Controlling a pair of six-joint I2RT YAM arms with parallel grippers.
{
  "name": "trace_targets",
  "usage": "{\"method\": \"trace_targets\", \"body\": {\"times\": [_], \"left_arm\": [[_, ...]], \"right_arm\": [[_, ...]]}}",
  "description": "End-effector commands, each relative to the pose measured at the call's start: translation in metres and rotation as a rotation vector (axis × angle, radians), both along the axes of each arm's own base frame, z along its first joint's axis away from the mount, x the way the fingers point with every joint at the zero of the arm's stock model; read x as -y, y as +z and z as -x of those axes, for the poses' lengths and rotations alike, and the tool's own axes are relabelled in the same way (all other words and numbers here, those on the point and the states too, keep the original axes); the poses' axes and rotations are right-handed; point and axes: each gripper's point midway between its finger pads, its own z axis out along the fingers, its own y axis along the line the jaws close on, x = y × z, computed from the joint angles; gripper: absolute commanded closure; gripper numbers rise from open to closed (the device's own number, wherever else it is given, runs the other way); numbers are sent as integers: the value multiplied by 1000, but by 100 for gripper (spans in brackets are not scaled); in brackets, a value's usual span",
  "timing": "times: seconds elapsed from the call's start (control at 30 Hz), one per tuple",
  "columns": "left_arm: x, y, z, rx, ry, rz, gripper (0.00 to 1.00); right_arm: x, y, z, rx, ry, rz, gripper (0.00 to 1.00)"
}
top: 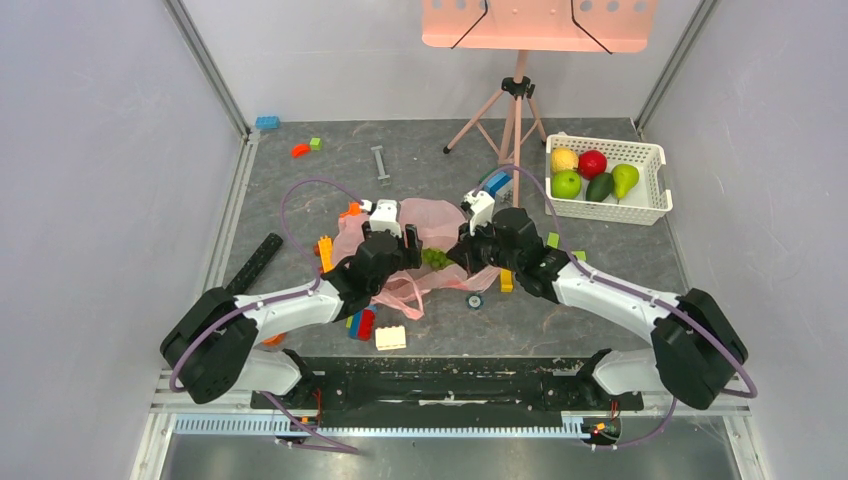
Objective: Take the fake fruits out of the plastic bag
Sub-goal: Take out the fake fruit from the plastic bag.
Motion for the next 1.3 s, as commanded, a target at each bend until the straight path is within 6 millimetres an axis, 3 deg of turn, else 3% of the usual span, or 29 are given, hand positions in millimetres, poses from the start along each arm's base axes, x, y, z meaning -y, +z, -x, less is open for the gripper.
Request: {"method": "trace_targets", "body": {"times": [0.0, 0.13, 0.43, 0.6, 0.77, 1.1, 1.27], "left_arm": [[-10, 18, -8, 71, 51, 3, 25], [-14, 18, -9, 75, 74, 2, 23], [-19, 21, -10, 84, 101, 7, 19], [-22, 22, -10, 87, 117, 7, 17], [-23, 23, -11, 85, 124, 7, 16], [-22, 23, -10, 83, 119, 10, 14], [-21, 22, -10, 81, 110, 12, 13]], "right_arm": [[-1, 17, 16, 23, 73, -25, 100], [-4, 29, 27, 29, 131, -50, 100], [-31, 82, 57, 63, 343, -199, 100], [-35, 102, 65, 89, 385, -236, 100], [-35, 132, 63, 144, 375, -275, 100], [-32, 195, 33, 256, 213, -347, 100], [-35, 219, 27, 281, 197, -403, 100]]}}
